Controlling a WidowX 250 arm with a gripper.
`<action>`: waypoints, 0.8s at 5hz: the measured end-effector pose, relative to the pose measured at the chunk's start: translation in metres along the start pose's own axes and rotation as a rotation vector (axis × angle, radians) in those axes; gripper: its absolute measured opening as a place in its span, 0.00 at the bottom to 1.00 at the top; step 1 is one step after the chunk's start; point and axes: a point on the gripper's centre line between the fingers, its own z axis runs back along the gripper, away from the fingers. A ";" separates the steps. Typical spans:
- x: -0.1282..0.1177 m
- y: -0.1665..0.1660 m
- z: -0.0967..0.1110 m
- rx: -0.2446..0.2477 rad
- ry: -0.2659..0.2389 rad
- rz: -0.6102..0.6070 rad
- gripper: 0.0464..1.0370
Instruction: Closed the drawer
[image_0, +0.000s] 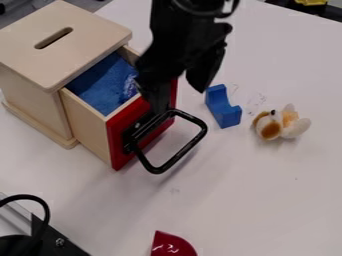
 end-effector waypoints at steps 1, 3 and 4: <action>-0.011 -0.002 -0.007 -0.017 0.055 0.139 0.94; -0.009 0.000 -0.032 -0.044 0.125 0.356 0.94; -0.003 -0.003 -0.046 -0.022 0.124 0.362 0.94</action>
